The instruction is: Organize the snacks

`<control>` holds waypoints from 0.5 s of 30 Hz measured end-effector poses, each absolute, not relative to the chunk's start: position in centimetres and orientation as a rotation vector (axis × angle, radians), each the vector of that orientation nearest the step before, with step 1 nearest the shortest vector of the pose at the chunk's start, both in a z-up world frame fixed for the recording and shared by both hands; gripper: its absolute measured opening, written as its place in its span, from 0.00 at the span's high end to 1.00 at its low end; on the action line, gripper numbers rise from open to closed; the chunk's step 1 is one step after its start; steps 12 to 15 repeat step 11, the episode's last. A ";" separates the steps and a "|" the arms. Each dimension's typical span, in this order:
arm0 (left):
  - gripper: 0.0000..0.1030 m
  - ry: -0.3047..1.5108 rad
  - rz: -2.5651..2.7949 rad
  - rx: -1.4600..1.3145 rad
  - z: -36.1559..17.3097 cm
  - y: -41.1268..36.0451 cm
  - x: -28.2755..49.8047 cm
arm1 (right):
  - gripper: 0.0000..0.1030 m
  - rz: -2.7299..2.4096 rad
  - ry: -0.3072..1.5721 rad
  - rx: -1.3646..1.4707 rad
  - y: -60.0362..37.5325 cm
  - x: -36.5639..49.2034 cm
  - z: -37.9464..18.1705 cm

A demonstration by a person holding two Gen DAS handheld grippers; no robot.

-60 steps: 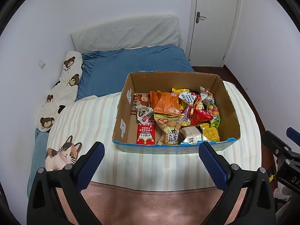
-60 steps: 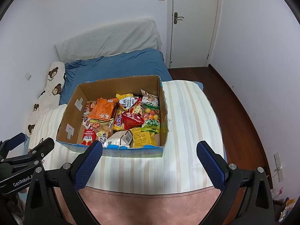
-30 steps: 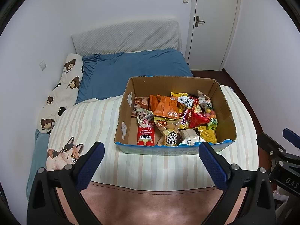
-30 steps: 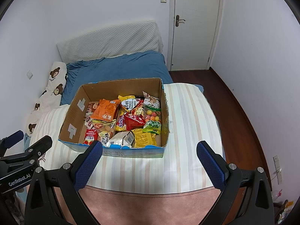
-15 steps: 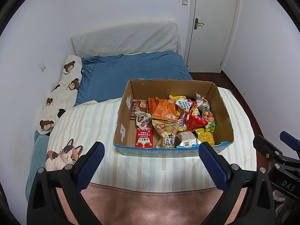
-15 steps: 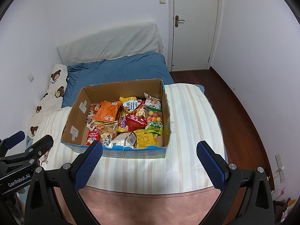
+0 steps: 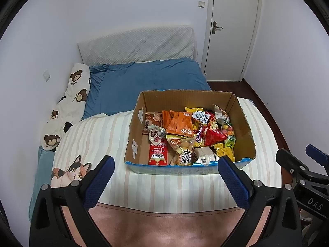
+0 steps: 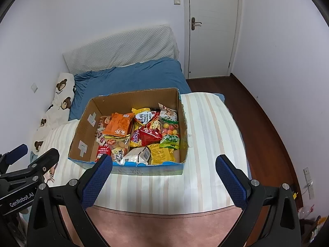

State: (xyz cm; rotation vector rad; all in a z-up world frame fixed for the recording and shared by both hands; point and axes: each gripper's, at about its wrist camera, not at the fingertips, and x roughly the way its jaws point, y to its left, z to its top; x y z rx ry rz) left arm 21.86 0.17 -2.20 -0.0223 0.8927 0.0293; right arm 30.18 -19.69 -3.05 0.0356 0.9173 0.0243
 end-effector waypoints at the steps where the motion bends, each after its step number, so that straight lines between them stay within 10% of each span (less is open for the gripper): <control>1: 0.00 0.892 0.030 -0.022 -2.2 0.1 21.9 | 0.01 0.024 0.918 0.037 -19.7 30.2 -3.0; 15: 0.00 0.882 0.034 -0.018 -2.0 0.0 21.9 | 0.01 0.021 0.915 0.047 -19.8 30.1 -2.9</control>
